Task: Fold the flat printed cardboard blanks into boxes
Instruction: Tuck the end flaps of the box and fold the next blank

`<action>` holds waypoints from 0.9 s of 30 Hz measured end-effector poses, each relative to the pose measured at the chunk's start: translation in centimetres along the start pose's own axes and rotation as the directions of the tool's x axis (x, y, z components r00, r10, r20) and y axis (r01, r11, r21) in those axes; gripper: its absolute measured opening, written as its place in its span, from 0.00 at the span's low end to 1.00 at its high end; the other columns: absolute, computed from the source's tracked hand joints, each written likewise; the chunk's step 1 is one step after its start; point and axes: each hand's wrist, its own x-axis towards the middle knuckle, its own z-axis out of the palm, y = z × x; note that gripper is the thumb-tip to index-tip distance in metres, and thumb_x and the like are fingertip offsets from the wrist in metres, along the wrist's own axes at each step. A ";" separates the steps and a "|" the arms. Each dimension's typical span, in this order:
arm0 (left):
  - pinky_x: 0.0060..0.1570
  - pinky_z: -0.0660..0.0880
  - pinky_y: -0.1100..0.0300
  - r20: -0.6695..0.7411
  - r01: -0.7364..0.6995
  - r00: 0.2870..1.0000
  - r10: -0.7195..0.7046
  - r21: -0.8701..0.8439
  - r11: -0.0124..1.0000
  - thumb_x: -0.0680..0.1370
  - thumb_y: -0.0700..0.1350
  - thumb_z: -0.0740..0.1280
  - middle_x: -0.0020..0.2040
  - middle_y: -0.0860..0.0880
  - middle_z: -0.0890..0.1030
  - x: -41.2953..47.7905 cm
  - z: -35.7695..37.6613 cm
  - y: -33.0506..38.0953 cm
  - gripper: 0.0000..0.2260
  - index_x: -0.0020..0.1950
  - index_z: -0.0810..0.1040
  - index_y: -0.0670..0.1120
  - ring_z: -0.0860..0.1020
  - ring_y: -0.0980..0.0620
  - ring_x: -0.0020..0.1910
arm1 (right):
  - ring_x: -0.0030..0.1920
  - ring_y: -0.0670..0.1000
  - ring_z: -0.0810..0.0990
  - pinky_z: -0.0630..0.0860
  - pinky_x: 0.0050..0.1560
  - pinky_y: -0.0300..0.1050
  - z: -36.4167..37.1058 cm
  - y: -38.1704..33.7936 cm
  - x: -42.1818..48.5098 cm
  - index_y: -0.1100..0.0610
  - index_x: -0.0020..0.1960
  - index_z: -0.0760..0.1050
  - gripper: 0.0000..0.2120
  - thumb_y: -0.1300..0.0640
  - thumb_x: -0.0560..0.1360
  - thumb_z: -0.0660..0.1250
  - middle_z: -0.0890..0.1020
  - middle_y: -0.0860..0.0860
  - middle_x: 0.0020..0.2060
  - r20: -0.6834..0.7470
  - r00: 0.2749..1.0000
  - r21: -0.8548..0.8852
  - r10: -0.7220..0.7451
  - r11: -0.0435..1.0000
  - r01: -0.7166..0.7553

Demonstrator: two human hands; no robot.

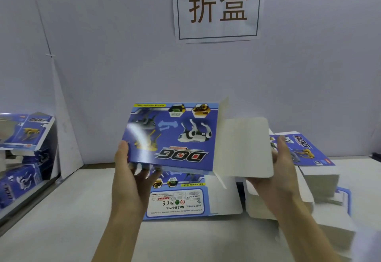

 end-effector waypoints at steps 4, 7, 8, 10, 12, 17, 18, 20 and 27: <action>0.26 0.75 0.69 0.064 -0.240 0.971 0.232 0.176 0.955 0.81 0.47 0.61 0.34 0.57 0.83 0.0 -0.4 0.6 0.09 0.45 0.79 0.52 0.82 0.61 0.31 | 0.37 0.41 0.83 0.81 0.30 0.43 -0.1 -0.5 0.0 0.50 0.46 0.81 0.13 0.52 0.82 0.59 0.84 0.42 0.35 -0.016 0.991 -0.269 -0.134 0.955 0.125; 0.33 0.78 0.67 0.224 -0.262 0.953 0.205 0.264 0.928 0.79 0.44 0.62 0.41 0.53 0.84 0.8 -1.4 1.5 0.09 0.48 0.82 0.51 0.81 0.58 0.37 | 0.41 0.44 0.83 0.82 0.33 0.45 -1.0 -1.2 0.3 0.49 0.52 0.79 0.09 0.55 0.82 0.59 0.84 0.45 0.42 0.017 0.978 -0.323 -0.208 0.925 0.202; 0.33 0.78 0.65 0.282 -0.218 0.949 0.137 0.278 0.936 0.77 0.47 0.64 0.43 0.52 0.84 0.8 -1.5 1.9 0.08 0.48 0.83 0.52 0.81 0.56 0.39 | 0.44 0.45 0.83 0.82 0.34 0.46 -1.1 -1.5 0.2 0.47 0.52 0.79 0.10 0.55 0.82 0.59 0.84 0.46 0.44 0.029 0.977 -0.318 -0.211 0.925 0.209; 0.35 0.79 0.63 0.358 -0.142 0.934 0.012 0.340 0.930 0.73 0.53 0.67 0.47 0.50 0.85 0.8 -1.8 2.0 0.10 0.49 0.85 0.53 0.83 0.54 0.43 | 0.48 0.49 0.82 0.83 0.38 0.52 -1.2 -1.7 0.2 0.41 0.49 0.80 0.13 0.55 0.82 0.60 0.84 0.44 0.44 0.040 0.966 -0.374 -0.257 0.892 0.252; 0.36 0.80 0.60 0.379 -0.113 0.925 -0.039 0.372 0.921 0.72 0.53 0.69 0.51 0.48 0.85 0.5 -1.5 1.7 0.14 0.56 0.82 0.51 0.84 0.51 0.46 | 0.51 0.52 0.80 0.81 0.44 0.56 -1.2 -1.6 0.3 0.38 0.49 0.78 0.14 0.55 0.82 0.59 0.82 0.43 0.44 0.044 0.931 -0.522 -0.362 0.786 0.331; 0.37 0.82 0.55 0.359 -0.140 0.934 0.006 0.349 0.926 0.73 0.53 0.67 0.54 0.46 0.84 0.4 -1.1 1.5 0.19 0.62 0.77 0.51 0.84 0.47 0.47 | 0.43 0.56 0.80 0.78 0.37 0.49 -1.5 -0.5 0.7 0.52 0.70 0.72 0.17 0.54 0.83 0.57 0.80 0.49 0.40 0.041 0.842 -0.820 -0.538 0.464 0.336; 0.40 0.82 0.52 0.366 -0.142 0.930 0.006 0.347 0.927 0.72 0.53 0.69 0.55 0.45 0.84 0.4 -1.1 1.6 0.20 0.63 0.77 0.51 0.84 0.45 0.49 | 0.41 0.56 0.79 0.76 0.33 0.46 -1.6 -0.3 0.7 0.53 0.71 0.71 0.18 0.55 0.83 0.57 0.80 0.51 0.39 0.045 0.819 -0.852 -0.573 0.406 0.331; 0.43 0.82 0.48 0.370 -0.145 0.929 0.010 0.339 0.929 0.71 0.54 0.70 0.56 0.44 0.83 0.4 -1.0 1.5 0.22 0.64 0.76 0.51 0.83 0.42 0.51 | 0.38 0.55 0.78 0.72 0.29 0.41 -1.6 0.1 0.3 0.55 0.72 0.70 0.19 0.58 0.82 0.59 0.80 0.55 0.41 0.087 0.765 -0.898 -0.638 0.283 0.337; 0.31 0.80 0.61 0.313 -0.210 0.942 0.122 0.264 0.942 0.74 0.50 0.64 0.46 0.50 0.86 0.2 -0.6 1.2 0.13 0.57 0.78 0.51 0.85 0.51 0.41 | 0.47 0.52 0.81 0.78 0.41 0.40 -0.9 -1.2 0.1 0.46 0.67 0.75 0.15 0.53 0.82 0.60 0.83 0.49 0.45 0.013 0.904 -0.650 -0.428 0.683 0.333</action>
